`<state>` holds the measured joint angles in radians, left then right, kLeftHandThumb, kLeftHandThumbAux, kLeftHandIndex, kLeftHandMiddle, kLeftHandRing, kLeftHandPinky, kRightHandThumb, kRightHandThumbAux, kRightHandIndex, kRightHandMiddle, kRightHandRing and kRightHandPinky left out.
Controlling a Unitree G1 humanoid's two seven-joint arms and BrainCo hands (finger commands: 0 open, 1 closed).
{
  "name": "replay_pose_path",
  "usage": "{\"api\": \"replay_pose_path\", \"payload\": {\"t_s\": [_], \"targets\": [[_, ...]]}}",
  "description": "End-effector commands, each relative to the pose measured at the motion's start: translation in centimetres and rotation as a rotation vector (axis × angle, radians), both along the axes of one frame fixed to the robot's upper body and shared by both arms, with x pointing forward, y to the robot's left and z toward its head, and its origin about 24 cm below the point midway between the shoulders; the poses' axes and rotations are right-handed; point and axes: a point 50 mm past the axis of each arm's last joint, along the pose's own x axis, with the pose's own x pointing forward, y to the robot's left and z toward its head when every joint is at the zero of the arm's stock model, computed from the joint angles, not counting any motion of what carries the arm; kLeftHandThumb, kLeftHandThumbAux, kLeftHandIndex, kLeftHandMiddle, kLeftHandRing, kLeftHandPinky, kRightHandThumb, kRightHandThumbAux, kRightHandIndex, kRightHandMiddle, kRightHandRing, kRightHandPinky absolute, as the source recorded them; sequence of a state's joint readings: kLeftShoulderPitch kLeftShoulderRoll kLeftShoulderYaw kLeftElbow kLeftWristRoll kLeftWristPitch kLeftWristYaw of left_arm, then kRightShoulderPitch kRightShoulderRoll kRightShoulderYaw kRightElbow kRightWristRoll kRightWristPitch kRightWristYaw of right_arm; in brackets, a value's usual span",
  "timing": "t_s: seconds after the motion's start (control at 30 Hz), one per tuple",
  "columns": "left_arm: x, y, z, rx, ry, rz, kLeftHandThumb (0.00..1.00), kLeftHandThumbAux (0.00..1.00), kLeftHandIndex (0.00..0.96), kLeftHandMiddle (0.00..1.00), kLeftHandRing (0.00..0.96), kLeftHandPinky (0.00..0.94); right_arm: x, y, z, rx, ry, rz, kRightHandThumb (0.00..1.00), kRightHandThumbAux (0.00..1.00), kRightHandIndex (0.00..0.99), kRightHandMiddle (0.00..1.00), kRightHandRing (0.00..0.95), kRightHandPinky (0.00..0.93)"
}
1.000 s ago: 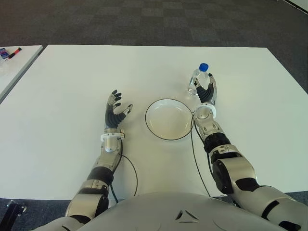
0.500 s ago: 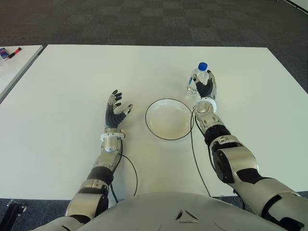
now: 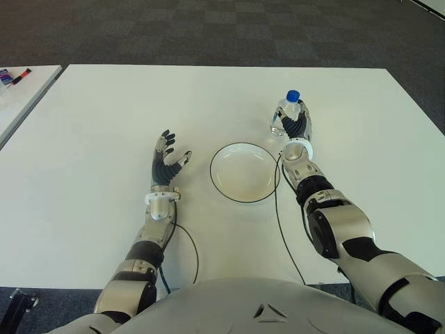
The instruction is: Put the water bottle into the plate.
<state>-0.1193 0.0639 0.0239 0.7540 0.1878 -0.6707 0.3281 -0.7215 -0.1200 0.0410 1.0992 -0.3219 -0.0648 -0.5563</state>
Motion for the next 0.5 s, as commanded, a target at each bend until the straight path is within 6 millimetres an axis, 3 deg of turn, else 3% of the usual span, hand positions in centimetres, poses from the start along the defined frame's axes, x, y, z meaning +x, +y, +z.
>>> {"api": "replay_pose_path", "payload": {"t_s": [0.03, 0.5], "targets": [[-0.8, 0.2, -0.8, 0.006, 0.037, 0.019, 0.208, 0.793, 0.115, 0.185, 0.188, 0.214, 0.4, 0.3, 0.3, 0.0, 0.012, 0.024, 0.457, 0.425, 0.0, 0.0, 0.017, 0.114], [-1.0, 0.2, -0.9, 0.011, 0.028, 0.011, 0.189, 0.786, 0.119, 0.198, 0.208, 0.234, 1.6, -0.1, 1.6, -0.059, 0.053, 0.06, 0.413, 0.411, 0.0, 0.0, 0.042, 0.137]]}}
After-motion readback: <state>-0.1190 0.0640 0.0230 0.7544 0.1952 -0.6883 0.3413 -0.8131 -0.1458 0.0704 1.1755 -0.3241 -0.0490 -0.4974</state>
